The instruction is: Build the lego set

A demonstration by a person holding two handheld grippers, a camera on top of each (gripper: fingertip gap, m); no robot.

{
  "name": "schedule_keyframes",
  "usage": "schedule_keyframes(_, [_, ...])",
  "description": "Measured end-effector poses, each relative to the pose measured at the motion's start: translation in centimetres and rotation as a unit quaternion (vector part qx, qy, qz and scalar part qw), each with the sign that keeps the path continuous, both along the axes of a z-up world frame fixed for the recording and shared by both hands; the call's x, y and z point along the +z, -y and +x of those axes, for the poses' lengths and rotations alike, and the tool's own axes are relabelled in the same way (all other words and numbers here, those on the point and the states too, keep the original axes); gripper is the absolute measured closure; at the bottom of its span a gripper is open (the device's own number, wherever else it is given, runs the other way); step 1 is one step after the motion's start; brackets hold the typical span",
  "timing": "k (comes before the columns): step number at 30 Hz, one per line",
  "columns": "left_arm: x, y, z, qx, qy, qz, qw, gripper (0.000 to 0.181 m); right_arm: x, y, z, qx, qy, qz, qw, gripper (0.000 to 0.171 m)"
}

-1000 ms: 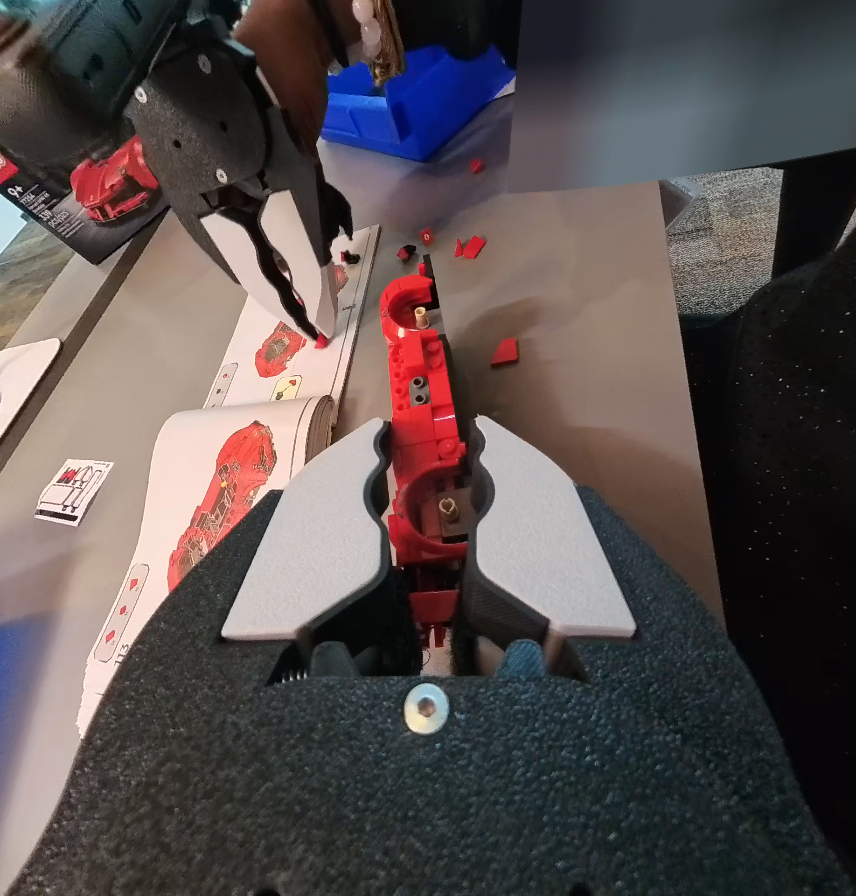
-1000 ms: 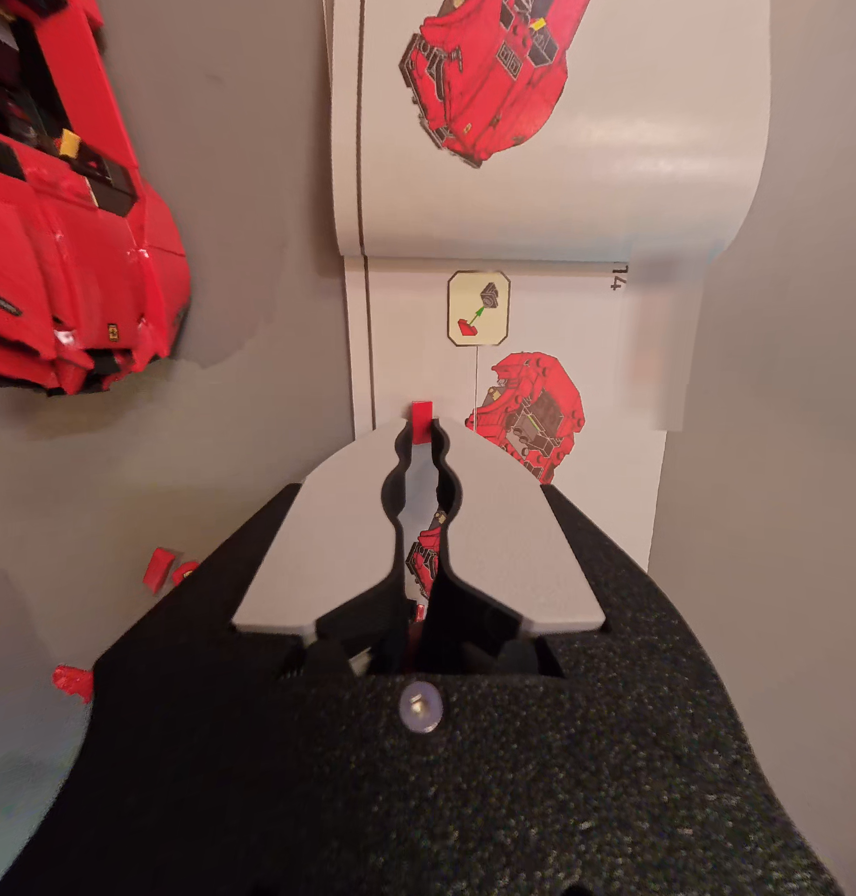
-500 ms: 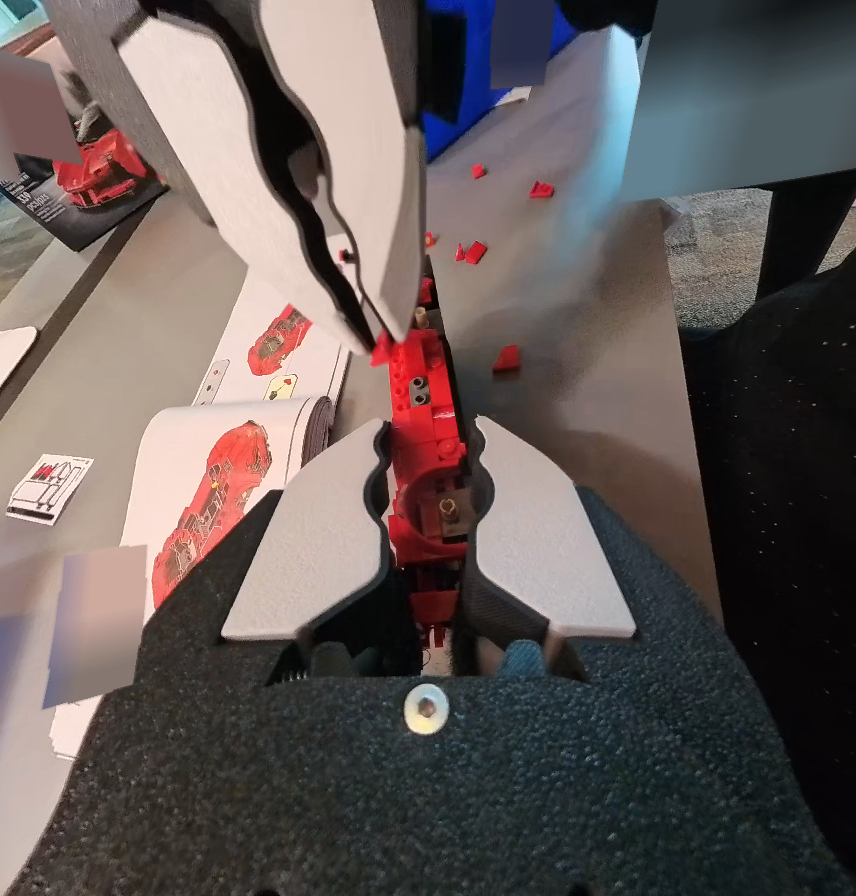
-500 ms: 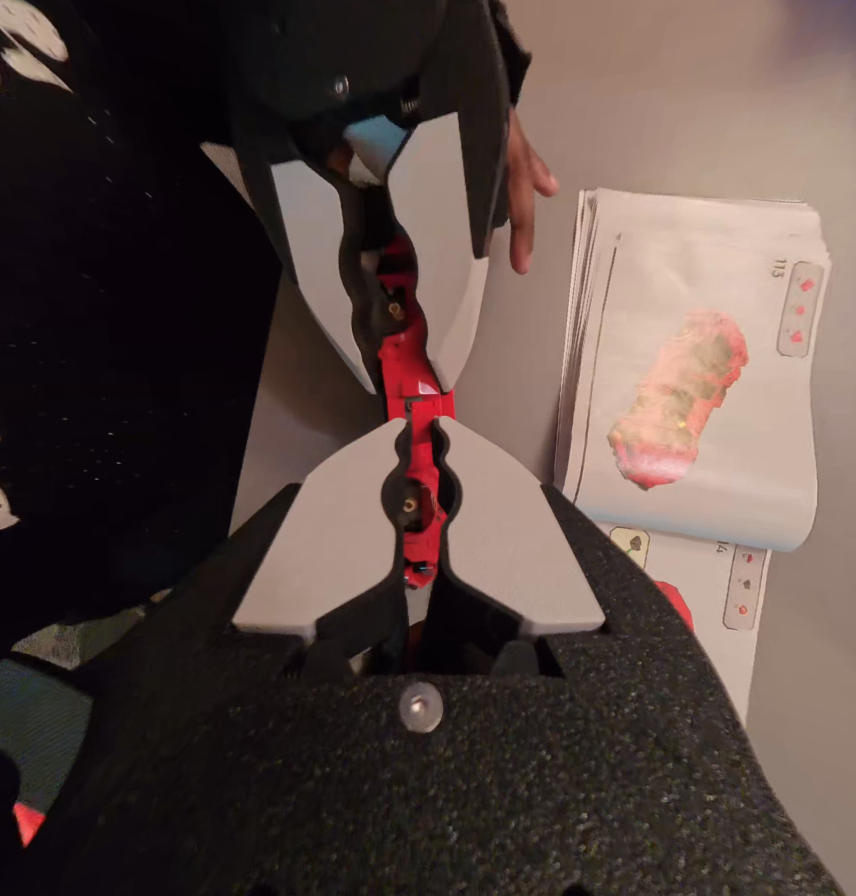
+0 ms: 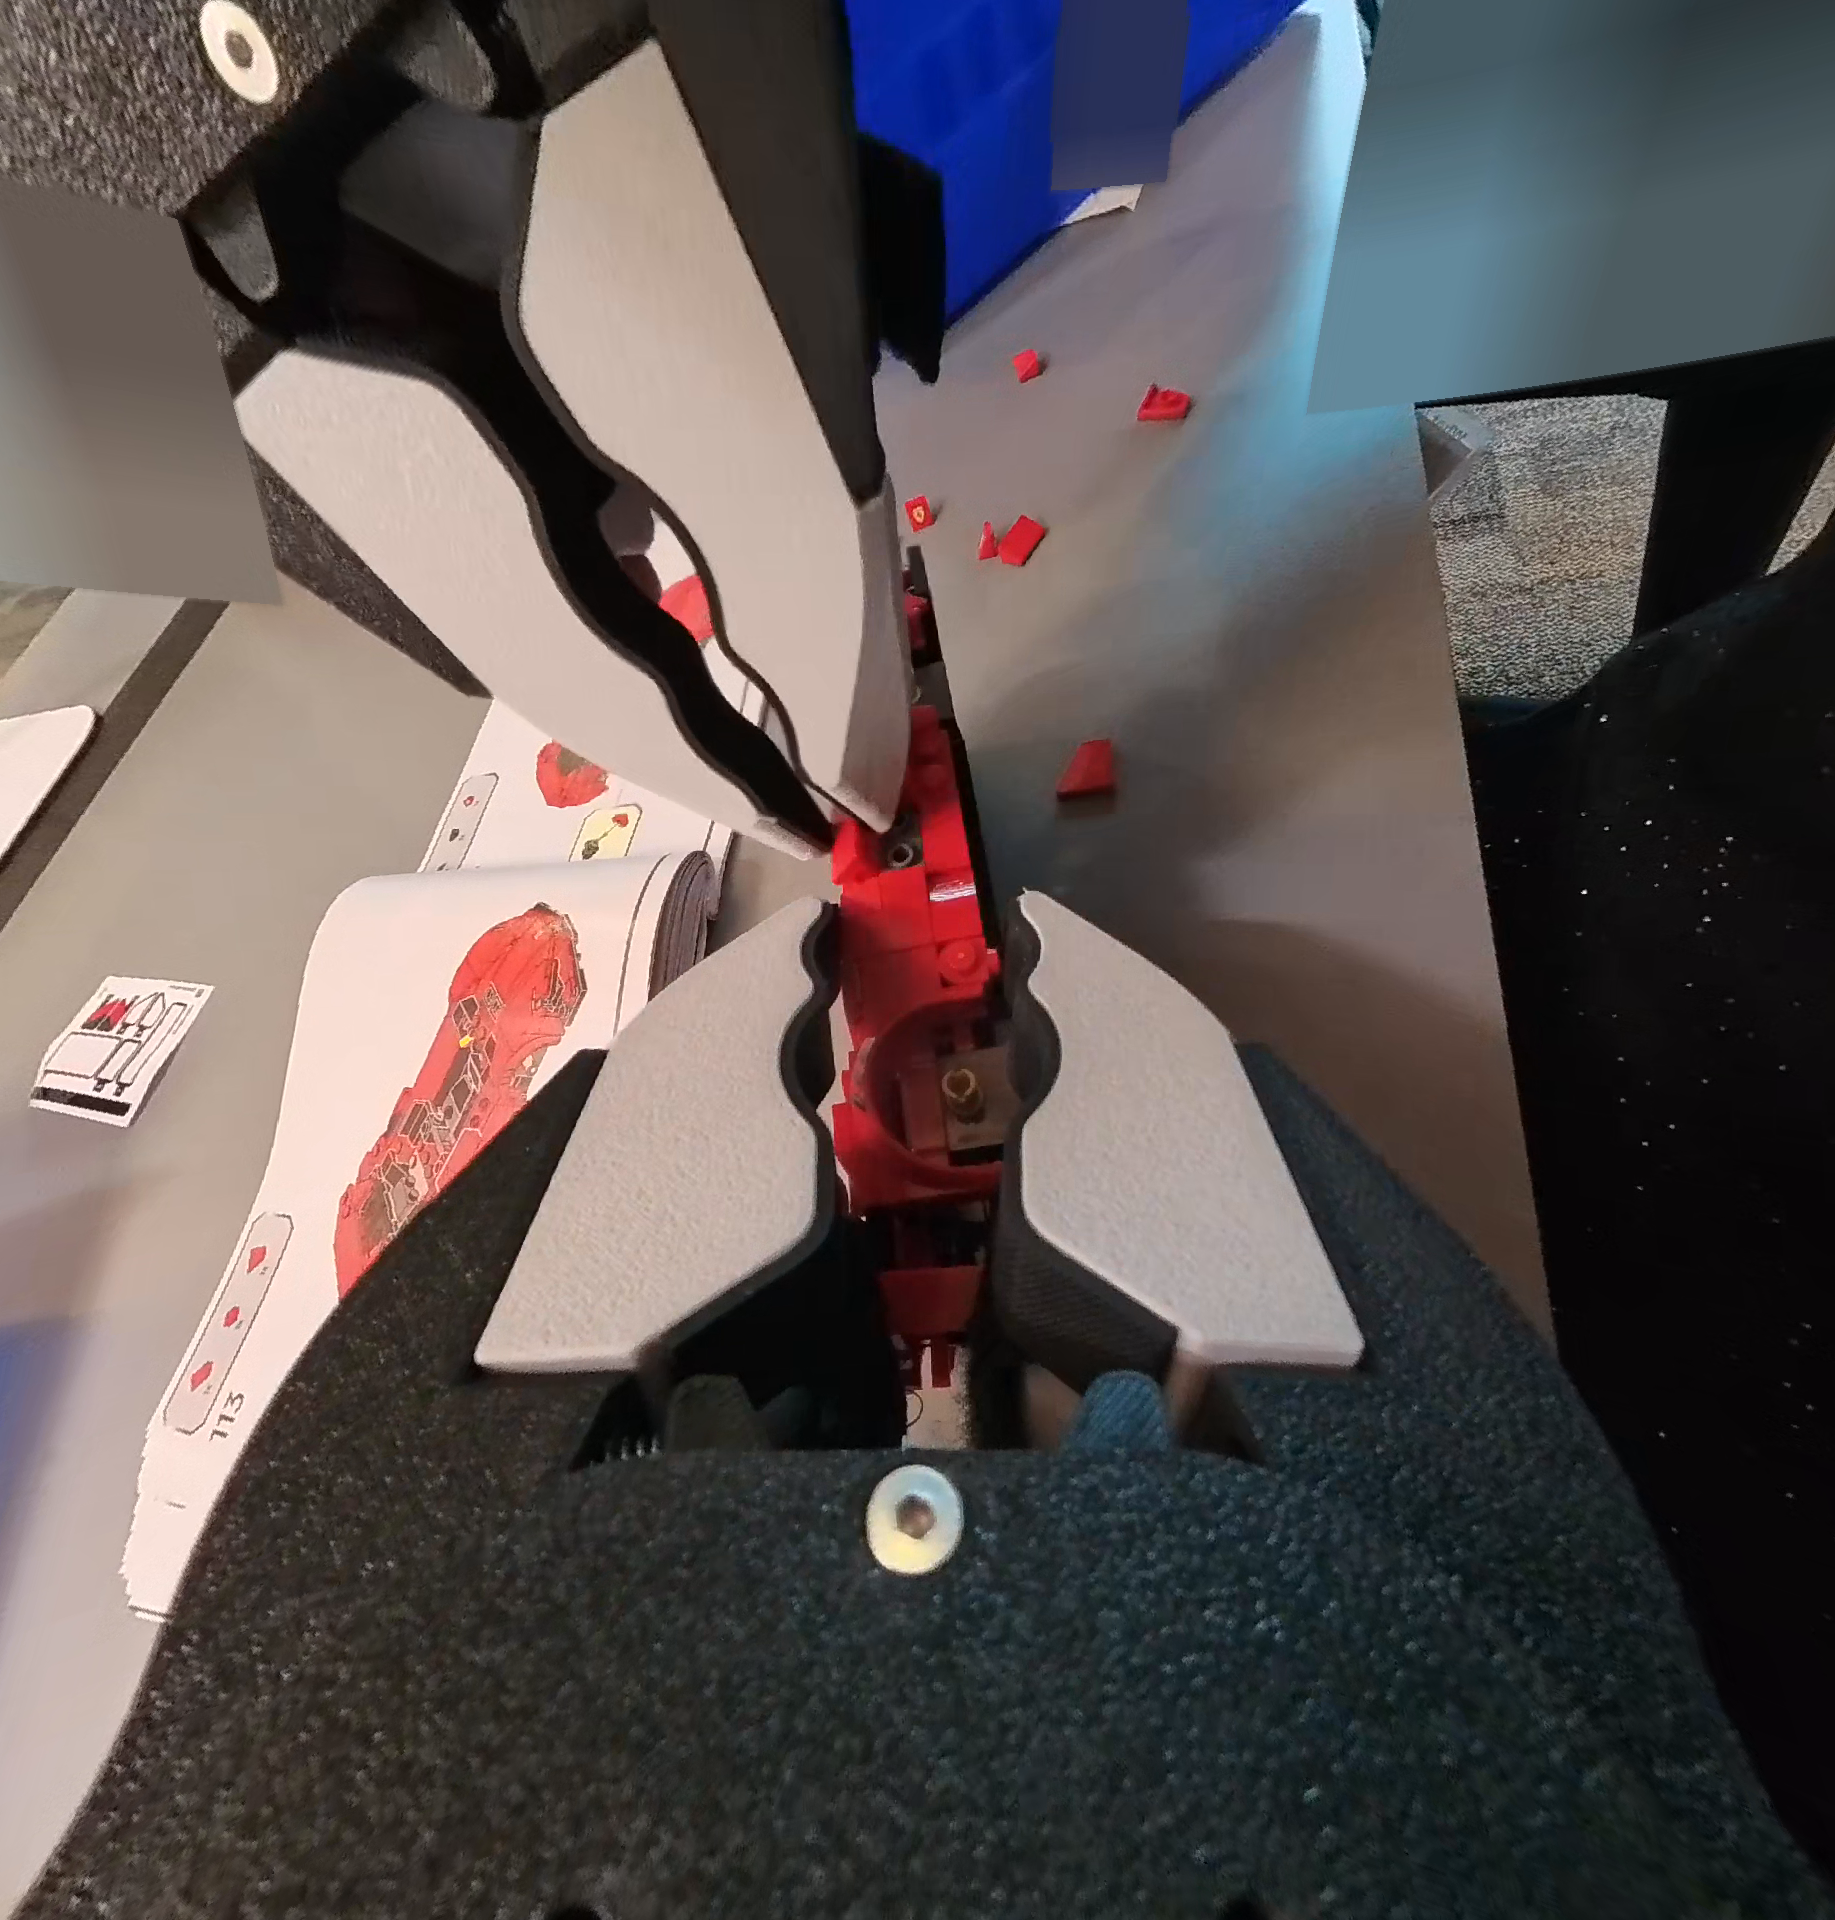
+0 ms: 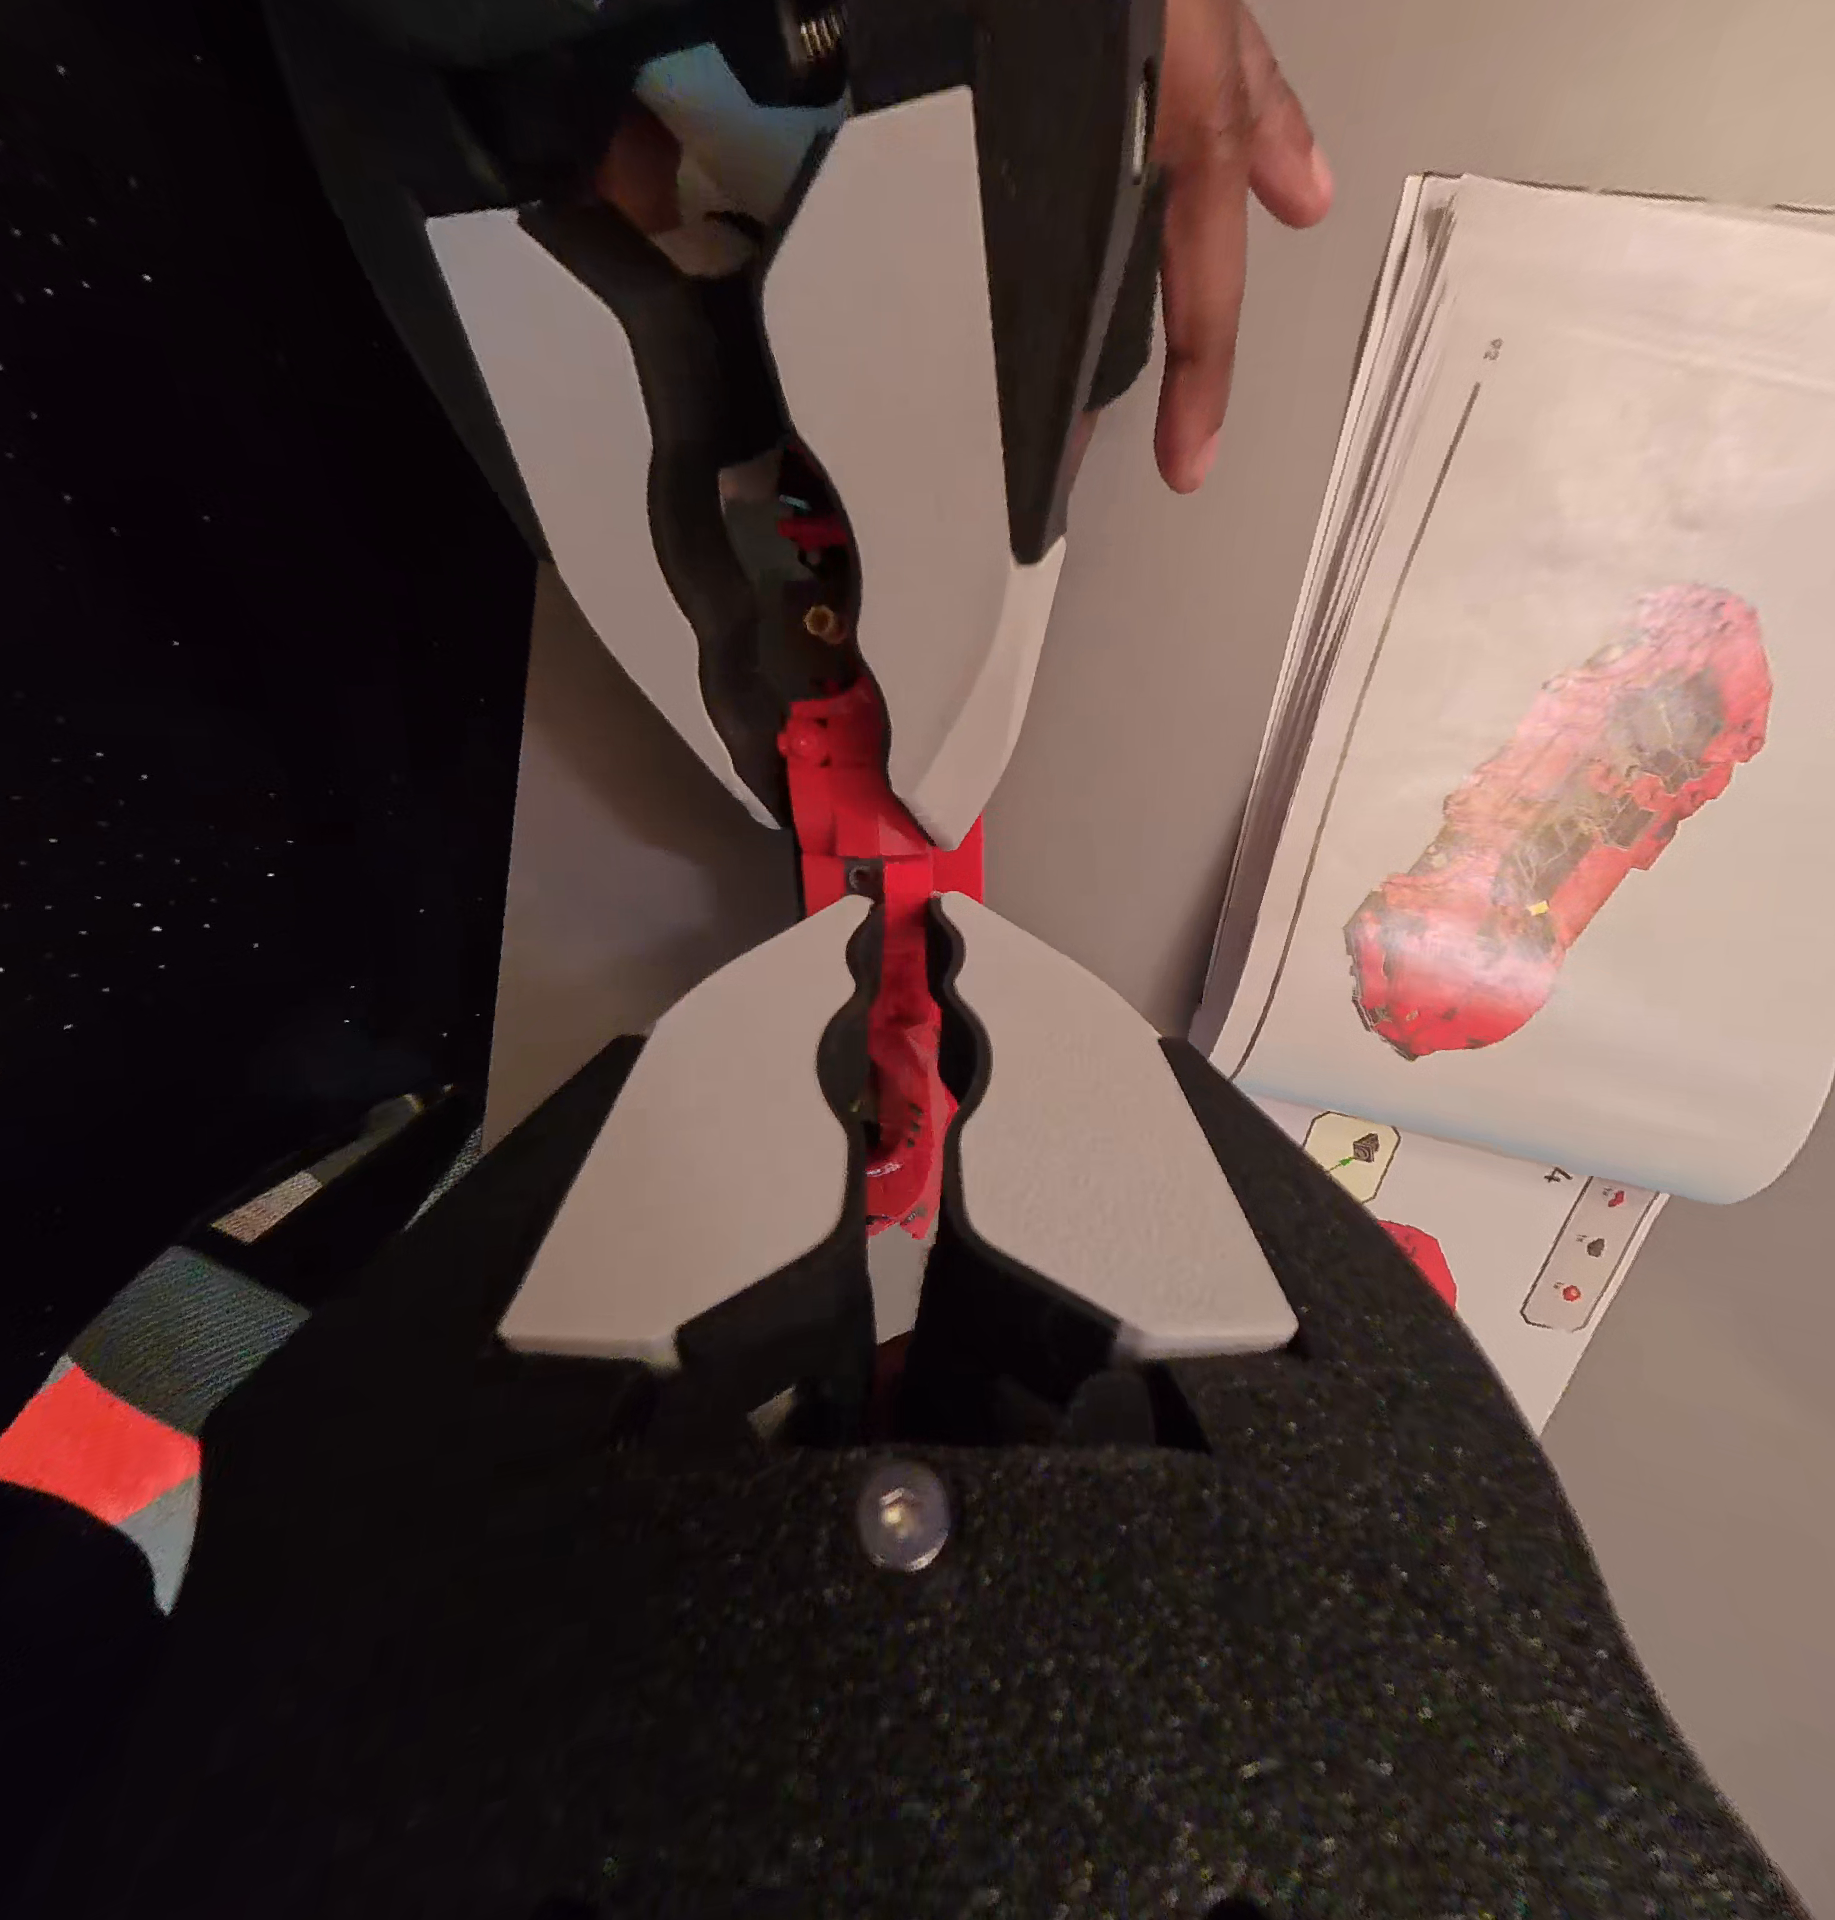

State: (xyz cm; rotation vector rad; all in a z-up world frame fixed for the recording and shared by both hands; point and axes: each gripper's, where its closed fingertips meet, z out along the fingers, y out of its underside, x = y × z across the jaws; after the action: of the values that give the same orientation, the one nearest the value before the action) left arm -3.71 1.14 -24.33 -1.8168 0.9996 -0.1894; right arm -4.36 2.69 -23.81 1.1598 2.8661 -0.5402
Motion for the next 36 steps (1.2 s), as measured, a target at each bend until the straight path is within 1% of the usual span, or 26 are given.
schedule_keyframes(10, [-0.01,0.11,0.11,0.000,0.000,0.001,1.000,0.151,-0.20,0.04,0.06,0.004,0.021,0.007,1.000,0.163])
schedule_keyframes(36, [-0.02,0.09,0.01,0.000,0.001,0.001,1.000,0.151,-0.26,0.09,0.12,-0.001,0.028,-0.012,1.000,0.160])
